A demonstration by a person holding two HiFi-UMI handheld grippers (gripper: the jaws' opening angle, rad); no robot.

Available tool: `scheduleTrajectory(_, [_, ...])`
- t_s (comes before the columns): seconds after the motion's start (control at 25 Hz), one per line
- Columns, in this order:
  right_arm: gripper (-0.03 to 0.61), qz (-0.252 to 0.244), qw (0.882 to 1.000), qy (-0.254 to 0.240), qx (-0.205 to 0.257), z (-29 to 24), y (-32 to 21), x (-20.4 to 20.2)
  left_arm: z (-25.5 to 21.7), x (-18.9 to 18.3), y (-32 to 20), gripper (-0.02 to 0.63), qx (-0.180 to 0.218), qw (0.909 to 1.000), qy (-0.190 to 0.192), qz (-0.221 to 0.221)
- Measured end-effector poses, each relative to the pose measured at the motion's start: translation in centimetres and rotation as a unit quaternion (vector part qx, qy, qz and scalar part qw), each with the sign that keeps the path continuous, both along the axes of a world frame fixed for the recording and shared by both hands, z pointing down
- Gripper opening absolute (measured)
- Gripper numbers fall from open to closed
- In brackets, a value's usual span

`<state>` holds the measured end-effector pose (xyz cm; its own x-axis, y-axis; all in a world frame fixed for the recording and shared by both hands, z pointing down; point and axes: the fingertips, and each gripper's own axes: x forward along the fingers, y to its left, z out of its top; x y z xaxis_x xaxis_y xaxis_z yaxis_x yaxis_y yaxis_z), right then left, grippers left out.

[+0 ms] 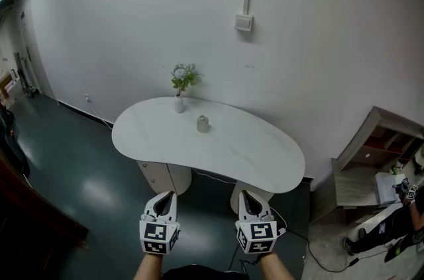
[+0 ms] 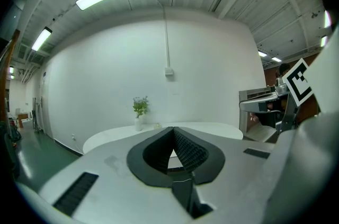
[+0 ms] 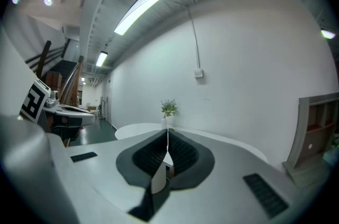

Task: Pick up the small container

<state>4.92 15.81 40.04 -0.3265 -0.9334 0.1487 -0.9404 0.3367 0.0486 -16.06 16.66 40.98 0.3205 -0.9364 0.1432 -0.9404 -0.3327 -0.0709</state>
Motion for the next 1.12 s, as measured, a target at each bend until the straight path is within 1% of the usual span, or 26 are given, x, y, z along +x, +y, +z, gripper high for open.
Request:
scheduleTrajectory(0.12, [0.066, 0.005, 1.000, 0.001, -0.001, 0.3, 0.1, -0.9, 0.8, -0.6, 0.0, 0.012, -0.005, 0.9999, -0.001, 0.009])
scheduleTrajectory(0.36, [0.066, 0.007, 1.000, 0.007, -0.003, 0.7, 0.4, -2.2, 1.6, -1.8, 0.1, 0.012, -0.013, 0.9998, 0.005, 0.013])
scheduleTrajectory(0.52, [0.067, 0.007, 1.000, 0.012, 0.003, 0.1, 0.0, -2.5, 1.3, -1.7, -0.3, 0.012, -0.007, 0.9998, 0.008, 0.019])
scheduleTrajectory(0.68, [0.066, 0.004, 1.000, 0.013, 0.009, -0.2, -0.7, -3.0, 0.1, -1.9, -1.0, 0.012, 0.002, 0.9999, 0.007, 0.016])
scheduleTrajectory(0.88, [0.066, 0.001, 1.000, 0.009, 0.006, 0.3, -2.1, -3.0, 1.3, -1.6, -2.3, 0.012, -0.005, 0.9996, -0.002, 0.028])
scheduleTrajectory(1.12, [0.066, -0.001, 1.000, 0.004, -0.004, 1.2, -4.2, -2.6, 1.3, -1.2, -4.2, 0.012, -0.011, 0.9996, -0.006, 0.024])
